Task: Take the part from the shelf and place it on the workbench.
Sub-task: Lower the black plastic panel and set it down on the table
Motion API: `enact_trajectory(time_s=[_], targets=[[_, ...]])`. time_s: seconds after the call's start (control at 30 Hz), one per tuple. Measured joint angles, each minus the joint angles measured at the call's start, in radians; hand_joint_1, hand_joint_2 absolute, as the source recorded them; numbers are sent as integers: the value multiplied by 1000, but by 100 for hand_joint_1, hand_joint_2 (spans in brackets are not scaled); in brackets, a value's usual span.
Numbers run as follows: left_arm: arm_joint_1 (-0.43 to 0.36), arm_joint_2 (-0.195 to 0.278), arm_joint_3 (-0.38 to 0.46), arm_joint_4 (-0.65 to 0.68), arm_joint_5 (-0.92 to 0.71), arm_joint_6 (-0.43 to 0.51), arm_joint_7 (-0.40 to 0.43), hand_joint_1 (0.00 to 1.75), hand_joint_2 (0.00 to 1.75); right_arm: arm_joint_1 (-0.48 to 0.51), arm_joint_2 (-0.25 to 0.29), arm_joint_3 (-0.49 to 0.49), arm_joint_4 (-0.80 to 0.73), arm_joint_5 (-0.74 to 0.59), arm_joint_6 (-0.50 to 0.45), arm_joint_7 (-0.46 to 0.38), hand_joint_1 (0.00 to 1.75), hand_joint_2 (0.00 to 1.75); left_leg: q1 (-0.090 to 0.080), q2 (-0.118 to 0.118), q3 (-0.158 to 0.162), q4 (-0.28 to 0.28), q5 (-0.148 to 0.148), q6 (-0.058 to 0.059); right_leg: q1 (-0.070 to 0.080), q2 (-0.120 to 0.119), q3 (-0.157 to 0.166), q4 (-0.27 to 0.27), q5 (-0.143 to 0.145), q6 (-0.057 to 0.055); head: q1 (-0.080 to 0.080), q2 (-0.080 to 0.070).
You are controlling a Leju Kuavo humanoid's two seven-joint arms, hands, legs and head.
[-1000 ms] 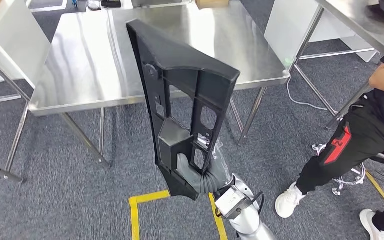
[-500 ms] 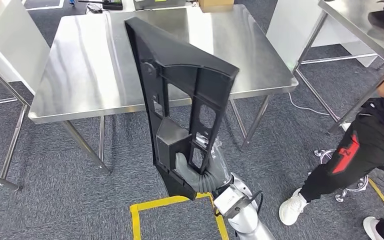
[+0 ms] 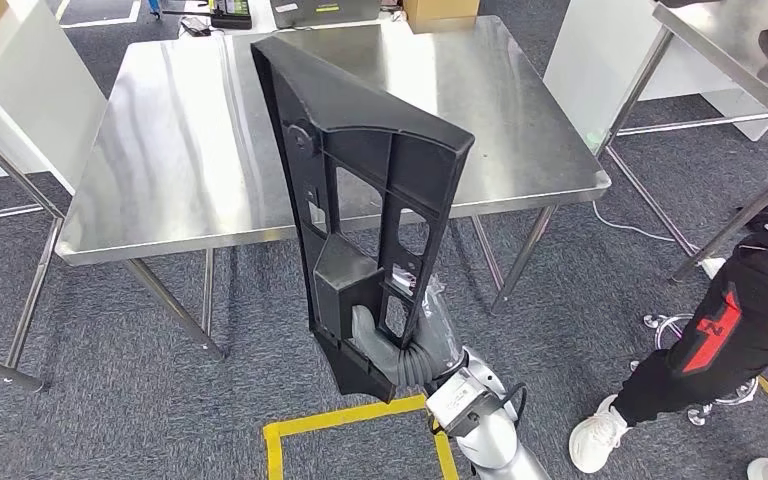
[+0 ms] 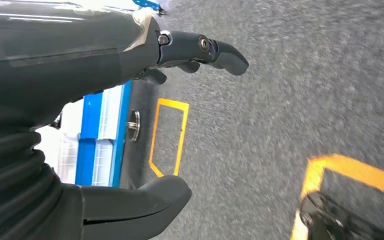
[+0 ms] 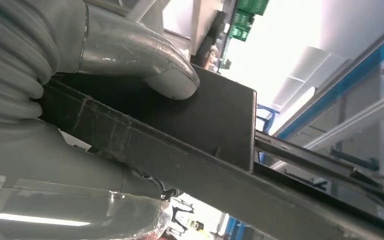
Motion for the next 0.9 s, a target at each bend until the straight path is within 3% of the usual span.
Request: enact_trajectory(time_s=[0.03, 0.13, 0.17, 0.2, 0.27, 0.3, 0.37, 0.4, 0.5, 0.53, 0.6, 0.67, 0.7, 0.77, 0.8, 0.83, 0.9], targets=[[-1, 0, 0, 0, 0, -1, 0, 0, 175, -1, 2, 0, 0, 0, 0, 0, 175, 175, 3, 0, -25, 45, -20, -6, -2, 0, 10, -3, -3, -5, -1, 0], [-1, 0, 0, 0, -1, -1, 0, 0, 175, 2, 4, -1, -1, 0, 0, 0, 175, 175, 12, 1, -137, 201, -75, -24, -2, 2, 20, -4, -13, -13, -4, 0], [0, 0, 1, 0, -1, -1, 0, 0, 175, 5, 4, -1, -1, 0, 0, 0, 175, 175, 16, 2, -160, 214, -68, -28, -3, 3, 23, -4, -18, -12, -4, 0], [1, 0, 1, 0, -1, -1, 0, 0, 175, 7, 4, -2, -1, 0, 0, 0, 175, 175, 19, 3, -165, 191, -41, -31, -4, 5, 29, -4, -24, -10, -4, 0], [1, 1, 2, 0, -1, -1, 0, 0, 175, 8, 4, -2, -1, 0, 0, 0, 175, 175, 24, 7, -129, 73, 50, -32, -6, 6, 44, -4, -37, -1, -4, 0], [0, 1, 2, 0, -1, -1, 0, 0, 175, 8, 4, -2, -1, 0, 0, 0, 175, 175, 23, 10, -108, 16, 68, -30, -5, 7, 52, -3, -44, 5, -4, 0], [0, 1, 4, 0, -1, -1, 0, 0, 175, 7, 3, -2, -1, 0, 0, 0, 175, 175, 17, 13, -85, -40, 66, -16, -2, 7, 59, -1, -52, 20, -5, 0], [0, 1, 5, 0, -1, -1, 0, 0, 175, 8, 3, -2, -1, 0, 0, 0, 175, 175, 14, 12, -80, -45, 56, -7, 1, 8, 64, 3, -52, 29, -4, 0], [2, 0, 6, 0, -1, -1, 0, 0, 175, 7, 2, -2, -1, -1, 0, -1, 175, 175, 13, 9, -46, -56, 72, 18, 1, 5, 60, 41, -67, 47, -2, 0], [1, 0, 6, 0, -2, -1, 0, 0, 175, 6, 1, -2, -1, -1, 0, -1, 175, 175, 13, 9, -35, -58, 70, 23, 0, 3, 42, 78, -85, 47, -2, 0], [0, 0, 7, 0, -3, -1, 0, 0, 175, 6, -1, -2, -1, -1, 0, -1, 175, 175, 11, 8, -29, -58, 63, 30, -1, 1, -31, 193, -132, 41, 0, 0], [1, 0, 7, 0, -5, -1, 0, 0, 175, 9, -5, -2, -1, -1, 0, -1, 175, 175, 9, 6, -24, -58, 54, 32, -1, 1, -97, 266, -150, 42, 0, 0], [2, 0, 7, 0, -6, -1, 0, 0, 175, 9, -7, -2, -1, -1, 0, -1, 175, 175, 8, 4, -19, -58, 48, 32, -1, 1, -106, 254, -134, 48, 0, 0], [2, 0, 7, 0, -8, -1, 0, 0, 175, 9, -9, -2, 0, -1, 0, -1, 175, 175, 8, 2, -4, -58, 35, 28, -1, 1, -76, 136, -58, 58, 0, 0], [2, -1, 7, 0, -9, -1, 0, 0, 175, 9, -10, -2, 0, -1, 0, -1, 175, 175, 7, 1, 5, -58, 29, 24, 0, 0, -58, 77, -30, 56, 0, 0], [1, -1, 7, 0, -9, -1, 0, 0, 175, 9, -11, -2, 0, -1, 0, -1, 175, 175, 6, 0, 10, -58, 22, 19, 4, -1, -45, 35, -15, 48, 0, 0], [0, -1, 7, 0, -10, 0, 0, 0, 175, 8, -13, -2, 1, -1, 0, -1, 175, 175, 5, 0, 20, -55, 15, 8, 10, -3, -34, 15, -12, 25, 0, 0]])
